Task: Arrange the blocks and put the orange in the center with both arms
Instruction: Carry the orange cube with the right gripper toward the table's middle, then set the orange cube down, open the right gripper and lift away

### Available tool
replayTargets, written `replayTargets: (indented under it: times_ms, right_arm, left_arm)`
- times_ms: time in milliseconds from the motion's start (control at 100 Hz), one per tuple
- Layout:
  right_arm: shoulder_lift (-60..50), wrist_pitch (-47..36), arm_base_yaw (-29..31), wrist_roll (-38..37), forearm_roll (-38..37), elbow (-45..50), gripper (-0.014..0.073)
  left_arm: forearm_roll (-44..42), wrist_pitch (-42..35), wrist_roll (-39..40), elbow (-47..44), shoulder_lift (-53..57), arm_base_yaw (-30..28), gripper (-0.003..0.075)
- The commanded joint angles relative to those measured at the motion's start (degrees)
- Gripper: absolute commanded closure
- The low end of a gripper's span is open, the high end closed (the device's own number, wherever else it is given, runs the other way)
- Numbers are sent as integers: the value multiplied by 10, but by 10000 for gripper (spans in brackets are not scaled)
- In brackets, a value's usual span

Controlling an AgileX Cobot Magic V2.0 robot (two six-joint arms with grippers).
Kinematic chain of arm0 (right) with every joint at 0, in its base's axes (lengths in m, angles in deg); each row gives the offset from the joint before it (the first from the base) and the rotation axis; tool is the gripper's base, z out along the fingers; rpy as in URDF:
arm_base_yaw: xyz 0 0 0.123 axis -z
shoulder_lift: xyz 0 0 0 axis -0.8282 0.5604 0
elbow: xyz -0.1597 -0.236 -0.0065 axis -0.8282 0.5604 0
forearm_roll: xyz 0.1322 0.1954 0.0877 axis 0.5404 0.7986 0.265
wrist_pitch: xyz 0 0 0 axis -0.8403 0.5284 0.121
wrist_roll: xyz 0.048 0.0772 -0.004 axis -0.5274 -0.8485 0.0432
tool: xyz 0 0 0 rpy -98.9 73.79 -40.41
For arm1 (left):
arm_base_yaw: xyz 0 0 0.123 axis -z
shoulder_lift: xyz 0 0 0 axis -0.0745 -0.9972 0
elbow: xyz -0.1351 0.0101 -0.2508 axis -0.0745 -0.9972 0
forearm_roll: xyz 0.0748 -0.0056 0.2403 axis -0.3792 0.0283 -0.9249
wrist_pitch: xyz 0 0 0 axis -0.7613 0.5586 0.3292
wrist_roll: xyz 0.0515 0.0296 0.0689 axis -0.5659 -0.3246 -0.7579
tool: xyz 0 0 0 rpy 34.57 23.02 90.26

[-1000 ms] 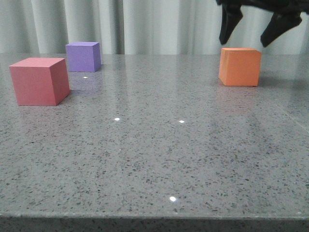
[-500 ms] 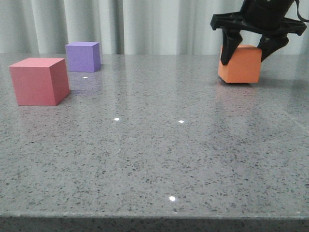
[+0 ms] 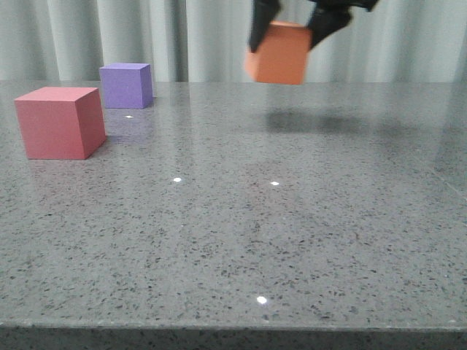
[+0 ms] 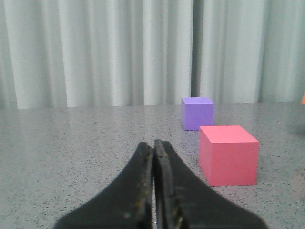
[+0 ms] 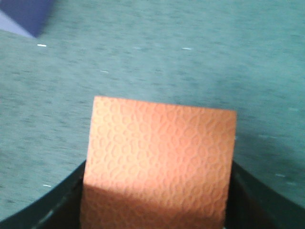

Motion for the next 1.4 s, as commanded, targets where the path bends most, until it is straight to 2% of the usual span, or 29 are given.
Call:
replayTargets:
  times_ms: [0,150,440,530,720,1030,1390]
  right_arm:
    - [-18,-57,-18,-46,-23,-22,244]
    - [17,-63,-39,-101,-35,-44,244]
    - [65,-50,-46,-103,-35,-82,231]
    - [69,-51,-46,-103,-35,-82,167]
    - [69,-64,-46,-103,-35,-82,-74]
    - [60,-25,-46,-101,-35,-97,-52]
    - [-32,78,-7,-16,-41,-96,-52]
  left_arm:
    - [3,-46,0,-24,20,0,741]
    - [3,-46,0,-24,20,0,741]
    - [3,-46,0,-24,20,0,741]
    - [3,-46,0,-24,20,0,741]
    - [3,-46,0,-24,20,0,741]
    - [3,-46,0,-24,20,0,741]
    - [3,-46,0,-24,20,0,741]
